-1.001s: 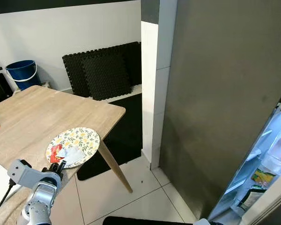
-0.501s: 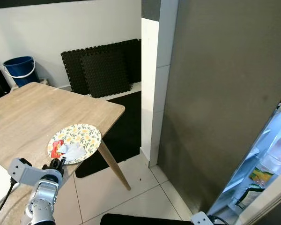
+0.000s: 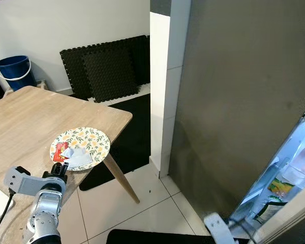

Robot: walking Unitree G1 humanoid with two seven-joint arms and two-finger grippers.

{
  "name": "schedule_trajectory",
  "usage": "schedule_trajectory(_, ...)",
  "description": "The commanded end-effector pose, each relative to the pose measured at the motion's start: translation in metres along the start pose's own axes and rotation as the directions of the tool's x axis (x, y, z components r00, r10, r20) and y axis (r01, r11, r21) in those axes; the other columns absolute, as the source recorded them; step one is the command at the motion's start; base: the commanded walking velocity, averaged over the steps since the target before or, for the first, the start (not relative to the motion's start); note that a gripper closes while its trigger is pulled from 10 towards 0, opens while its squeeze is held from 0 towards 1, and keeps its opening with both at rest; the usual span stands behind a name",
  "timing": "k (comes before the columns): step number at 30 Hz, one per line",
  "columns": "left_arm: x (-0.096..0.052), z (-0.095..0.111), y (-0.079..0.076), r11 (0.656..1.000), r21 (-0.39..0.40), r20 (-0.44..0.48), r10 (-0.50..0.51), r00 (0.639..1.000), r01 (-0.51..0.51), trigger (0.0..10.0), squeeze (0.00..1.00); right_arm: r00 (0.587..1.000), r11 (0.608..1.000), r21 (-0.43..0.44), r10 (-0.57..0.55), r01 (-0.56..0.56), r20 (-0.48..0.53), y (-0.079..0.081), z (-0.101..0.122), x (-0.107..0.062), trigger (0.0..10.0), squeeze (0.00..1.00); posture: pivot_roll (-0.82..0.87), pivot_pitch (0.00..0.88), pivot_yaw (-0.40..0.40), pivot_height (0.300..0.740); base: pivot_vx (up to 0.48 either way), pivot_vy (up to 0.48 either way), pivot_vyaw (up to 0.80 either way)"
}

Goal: Restocking fridge

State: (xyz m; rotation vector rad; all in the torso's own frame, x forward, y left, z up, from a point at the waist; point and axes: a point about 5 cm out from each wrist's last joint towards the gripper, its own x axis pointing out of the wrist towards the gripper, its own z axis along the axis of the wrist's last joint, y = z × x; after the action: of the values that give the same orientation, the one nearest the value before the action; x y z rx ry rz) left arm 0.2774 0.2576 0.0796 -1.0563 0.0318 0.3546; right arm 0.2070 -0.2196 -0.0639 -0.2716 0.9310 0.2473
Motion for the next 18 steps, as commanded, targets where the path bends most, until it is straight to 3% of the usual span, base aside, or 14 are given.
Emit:
schedule_trajectory(1, 0.000, 0.000, -0.001, 1.000, -0.015, 0.014, -0.007, 1.000, 0.007, 10.0, 0.00, 1.000, 1.000, 0.016, 0.002, -0.003, 0.007, 0.001, -0.001, 0.000, 10.0, 0.00, 0.00, 0.000, 0.039, 0.740, 0.000, 0.000, 0.00)
schedule_trajectory(4, 0.000, 0.000, 0.000, 1.000, -0.015, 0.018, -0.005, 1.000, 0.005, 10.0, 0.00, 0.994, 0.998, 0.055, 0.006, -0.012, 0.110, -0.006, 0.025, 0.001, 10.0, 0.00, 0.00, 0.000, 0.039, 0.740, 0.000, 0.000, 0.00)
schedule_trajectory(6, 0.000, 0.001, 0.001, 1.000, -0.014, 0.018, -0.002, 1.000, 0.002, 10.0, 0.00, 0.970, 0.989, 0.107, 0.072, -0.099, 0.231, -0.006, 0.054, 0.002, 10.0, 0.00, 0.00, 0.000, 0.039, 0.740, 0.000, 0.000, 0.00)
schedule_trajectory(8, 0.000, 0.001, 0.002, 1.000, -0.013, 0.018, -0.001, 1.000, 0.001, 10.0, 0.00, 0.957, 0.984, 0.117, 0.098, -0.134, 0.273, -0.005, 0.064, 0.001, 10.0, 0.00, 0.00, 0.000, 0.039, 0.740, 0.000, 0.000, 0.00)
schedule_trajectory(10, -0.001, 0.000, 0.004, 1.000, -0.012, 0.018, 0.005, 1.000, -0.005, 10.0, 0.00, 0.892, 0.959, 0.115, 0.193, -0.260, 0.408, 0.000, 0.099, -0.001, 10.0, 0.00, 0.00, 0.000, 0.037, 0.740, 0.000, 0.000, 0.00)
schedule_trajectory(11, -0.001, 0.000, 0.004, 1.000, -0.012, 0.018, 0.005, 1.000, -0.005, 10.0, 0.00, 0.892, 0.959, 0.115, 0.193, -0.260, 0.408, 0.000, 0.099, -0.001, 10.0, 0.00, 0.00, 0.000, 0.037, 0.740, 0.000, 0.000, 0.00)
schedule_trajectory(13, -0.001, 0.000, 0.005, 1.000, -0.012, 0.019, 0.010, 1.000, -0.009, 10.0, 0.00, 0.830, 0.939, 0.087, 0.249, -0.334, 0.500, 0.005, 0.126, -0.005, 10.0, 0.00, 0.00, 0.000, 0.036, 0.740, 0.000, 0.000, 0.00)
schedule_trajectory(14, -0.001, 0.000, 0.005, 1.000, -0.012, 0.019, 0.010, 1.000, -0.009, 10.0, 0.00, 0.830, 0.939, 0.087, 0.249, -0.334, 0.500, 0.005, 0.126, -0.005, 10.0, 0.00, 0.00, 0.000, 0.036, 0.740, 0.000, 0.000, 0.00)
schedule_trajectory(15, -0.001, 0.000, 0.006, 1.000, -0.012, 0.021, 0.013, 1.000, -0.013, 10.0, 0.00, 0.785, 0.926, 0.054, 0.286, -0.375, 0.550, 0.008, 0.143, -0.008, 10.0, 0.00, 0.00, 0.000, 0.035, 0.740, 0.000, 0.000, 0.00)
schedule_trajectory(16, -0.001, 0.000, 0.006, 1.000, -0.012, 0.021, 0.013, 1.000, -0.013, 10.0, 0.00, 0.785, 0.926, 0.054, 0.286, -0.375, 0.550, 0.008, 0.143, -0.008, 10.0, 0.00, 0.00, 0.000, 0.035, 0.740, 0.000, 0.000, 0.00)
schedule_trajectory(17, -0.002, 0.000, 0.007, 1.000, -0.015, 0.024, 0.021, 0.999, -0.021, 10.0, 0.00, 0.706, 0.901, -0.025, 0.356, -0.433, 0.613, 0.018, 0.170, -0.015, 10.0, 0.00, 0.00, 0.000, 0.033, 0.740, 0.000, 0.000, 0.00)
schedule_trajectory(18, -0.002, 0.000, 0.007, 1.000, -0.015, 0.024, 0.021, 0.999, -0.021, 10.0, 0.00, 0.706, 0.901, -0.025, 0.356, -0.433, 0.613, 0.018, 0.170, -0.015, 10.0, 0.00, 0.00, 0.000, 0.033, 0.740, 0.000, 0.000, 0.00)
